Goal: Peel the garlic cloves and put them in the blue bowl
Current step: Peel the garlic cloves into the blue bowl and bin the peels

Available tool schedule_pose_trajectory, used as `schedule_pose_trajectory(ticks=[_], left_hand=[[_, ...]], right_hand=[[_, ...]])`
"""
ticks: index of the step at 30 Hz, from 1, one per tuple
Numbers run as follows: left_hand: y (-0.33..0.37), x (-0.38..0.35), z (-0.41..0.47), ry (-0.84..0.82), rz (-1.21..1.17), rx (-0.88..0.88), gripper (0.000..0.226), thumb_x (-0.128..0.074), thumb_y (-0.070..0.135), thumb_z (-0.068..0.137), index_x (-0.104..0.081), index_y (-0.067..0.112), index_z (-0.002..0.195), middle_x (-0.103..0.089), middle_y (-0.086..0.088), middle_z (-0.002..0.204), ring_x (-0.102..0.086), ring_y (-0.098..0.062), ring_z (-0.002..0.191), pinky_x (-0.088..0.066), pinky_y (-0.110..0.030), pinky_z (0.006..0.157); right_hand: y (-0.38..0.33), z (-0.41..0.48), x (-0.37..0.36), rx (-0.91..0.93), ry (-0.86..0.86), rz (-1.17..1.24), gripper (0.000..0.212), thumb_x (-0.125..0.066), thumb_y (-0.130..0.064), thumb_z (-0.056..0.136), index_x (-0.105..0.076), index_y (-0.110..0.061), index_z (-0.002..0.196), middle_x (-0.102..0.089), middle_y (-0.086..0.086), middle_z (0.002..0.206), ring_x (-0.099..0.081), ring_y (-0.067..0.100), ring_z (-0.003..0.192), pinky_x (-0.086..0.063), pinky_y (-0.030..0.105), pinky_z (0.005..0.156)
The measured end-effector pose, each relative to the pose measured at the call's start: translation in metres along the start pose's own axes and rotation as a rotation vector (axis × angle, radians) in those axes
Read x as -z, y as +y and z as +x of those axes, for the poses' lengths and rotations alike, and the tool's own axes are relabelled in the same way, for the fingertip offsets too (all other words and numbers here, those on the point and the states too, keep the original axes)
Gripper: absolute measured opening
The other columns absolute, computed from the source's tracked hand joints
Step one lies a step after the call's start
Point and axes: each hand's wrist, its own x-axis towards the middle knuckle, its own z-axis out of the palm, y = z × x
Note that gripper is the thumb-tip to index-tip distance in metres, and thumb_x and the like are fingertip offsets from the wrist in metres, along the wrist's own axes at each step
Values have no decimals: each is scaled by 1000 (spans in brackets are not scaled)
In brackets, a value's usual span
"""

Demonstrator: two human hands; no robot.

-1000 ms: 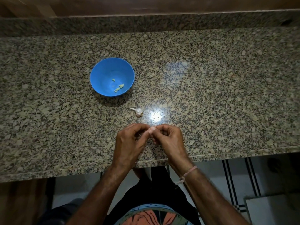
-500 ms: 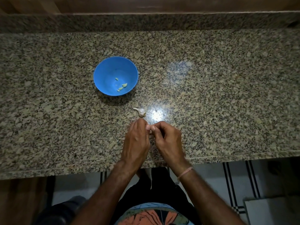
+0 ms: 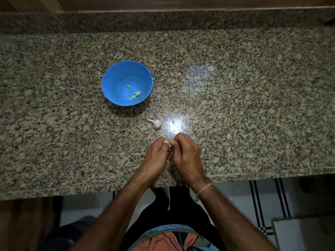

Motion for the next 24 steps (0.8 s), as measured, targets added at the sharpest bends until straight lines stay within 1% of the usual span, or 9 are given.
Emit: schedule_pose_trajectory(ticks=[3, 6, 9, 12, 14, 17, 21, 22, 24], left_hand=[[7, 0, 4, -95, -342, 213, 29, -36, 27, 113, -49, 18, 89, -43, 2, 73, -39, -9, 59, -34, -25, 52], [9, -3, 1, 40, 1, 0, 30, -35, 28, 113, -50, 11, 94, -47, 0, 76, -40, -10, 64, -35, -23, 55], [3, -3, -2, 163, 310, -300, 22, -35, 25, 113, -42, 14, 96, -39, 4, 70, -32, -10, 59, -30, -22, 50], [0, -1, 1, 150, 450, -353, 21, -33, 28, 113, -40, 19, 96, -40, 5, 72, -33, -9, 62, -26, -22, 52], [1, -1, 2, 109, 354, -249, 26, -33, 30, 113, -42, 21, 90, -44, 2, 75, -37, -10, 65, -32, -28, 57], [7, 0, 5, -23, -11, 42, 32, -34, 32, 114, -49, 17, 89, -47, 1, 79, -41, -11, 67, -37, -29, 58], [5, 1, 14, -190, -495, 332, 38, -33, 20, 111, -43, 20, 75, -40, 7, 59, -33, -8, 50, -27, -24, 48], [6, -1, 14, -186, -519, 350, 37, -33, 19, 110, -44, 19, 75, -41, 5, 60, -34, -8, 50, -27, -24, 49], [5, -3, 13, -88, -241, 269, 33, -33, 28, 112, -56, 12, 94, -54, -3, 80, -49, -11, 65, -39, -26, 58]], right_hand=[[1, 3, 3, 91, 22, -87, 28, -45, -34, 110, -46, -20, 86, -46, -7, 80, -40, 11, 73, -30, 19, 61], [-2, 7, 5, 63, 6, -86, 28, -52, -24, 109, -44, -22, 83, -43, -10, 74, -37, 3, 66, -30, 15, 58], [-7, 13, 13, -203, -139, 121, 35, -56, -20, 108, -47, -21, 75, -45, -10, 67, -43, -1, 54, -37, 11, 53], [-8, 12, 15, -467, -266, 357, 30, -54, -26, 109, -54, -14, 82, -51, -2, 73, -45, 1, 58, -43, 15, 55], [-6, 8, 8, -414, -200, 298, 28, -54, -26, 109, -55, -13, 83, -52, -2, 74, -45, 6, 62, -42, 18, 57], [-2, 3, 2, -156, -62, 120, 27, -55, -22, 109, -52, -18, 83, -48, -10, 72, -38, 0, 60, -37, 13, 55], [5, 4, 3, 41, -64, -90, 23, -51, -25, 110, -49, -20, 87, -47, -10, 79, -44, 8, 73, -34, 18, 62], [6, 5, 4, 52, -70, -99, 23, -52, -24, 110, -51, -19, 87, -49, -8, 80, -46, 11, 74, -36, 22, 62], [6, 8, 8, 7, -84, 15, 21, -59, -22, 107, -60, -15, 88, -57, -5, 78, -52, 10, 72, -40, 22, 62]])
